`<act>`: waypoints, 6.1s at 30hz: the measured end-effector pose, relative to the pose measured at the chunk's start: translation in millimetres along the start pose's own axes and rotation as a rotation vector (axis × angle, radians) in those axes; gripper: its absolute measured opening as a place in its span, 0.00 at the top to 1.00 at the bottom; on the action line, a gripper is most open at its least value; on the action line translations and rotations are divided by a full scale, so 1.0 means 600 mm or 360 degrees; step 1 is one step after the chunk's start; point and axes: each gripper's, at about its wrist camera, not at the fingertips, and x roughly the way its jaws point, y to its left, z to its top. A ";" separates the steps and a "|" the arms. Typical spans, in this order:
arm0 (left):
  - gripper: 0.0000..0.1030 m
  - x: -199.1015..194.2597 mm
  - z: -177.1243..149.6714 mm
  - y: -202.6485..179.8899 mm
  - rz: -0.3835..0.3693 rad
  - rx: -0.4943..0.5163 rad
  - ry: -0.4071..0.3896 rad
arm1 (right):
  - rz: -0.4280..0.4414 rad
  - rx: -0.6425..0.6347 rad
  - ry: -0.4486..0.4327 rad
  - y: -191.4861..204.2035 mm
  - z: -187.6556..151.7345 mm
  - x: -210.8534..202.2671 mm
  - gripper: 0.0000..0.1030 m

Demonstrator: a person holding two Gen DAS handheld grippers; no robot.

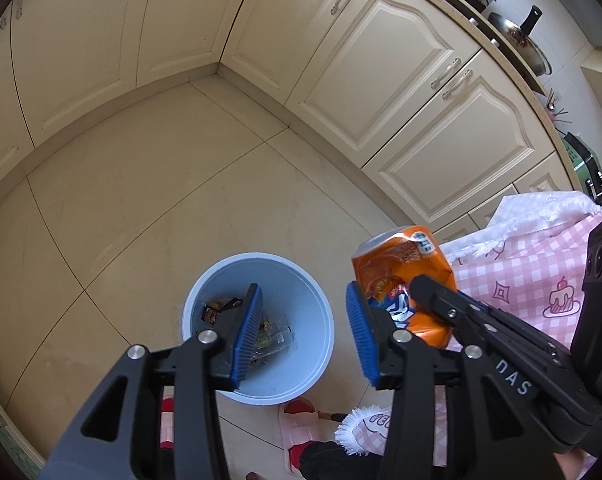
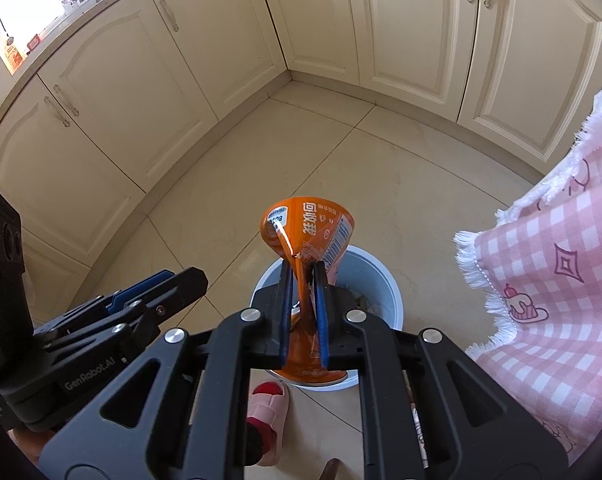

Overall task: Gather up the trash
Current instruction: 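Carry the packet and can over the blue bucket and open both tools, then grasp the pink candy wrapper with the left tool while the right tool grasps the dried orange slice, then carry the wrapper and orange slice over the blue bucket and open both tools, then grasp the tan snack wrapper with the left tool while the right tool grasps the red Coca-Cola can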

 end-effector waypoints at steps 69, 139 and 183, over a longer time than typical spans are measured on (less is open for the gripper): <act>0.45 -0.107 -0.136 -0.809 -0.0309 0.1122 -0.0001 | -0.0529 0.0415 -0.0426 -0.500 -0.164 -0.604 0.65; 0.43 0.017 -0.038 -0.073 0.0004 0.0123 0.0104 | -0.0100 -0.0021 0.0058 -0.047 -0.056 -0.074 0.65; 0.41 -0.026 -0.038 -0.020 0.0200 0.0002 0.0054 | -0.0164 -0.0081 -0.0030 0.002 -0.023 -0.069 0.51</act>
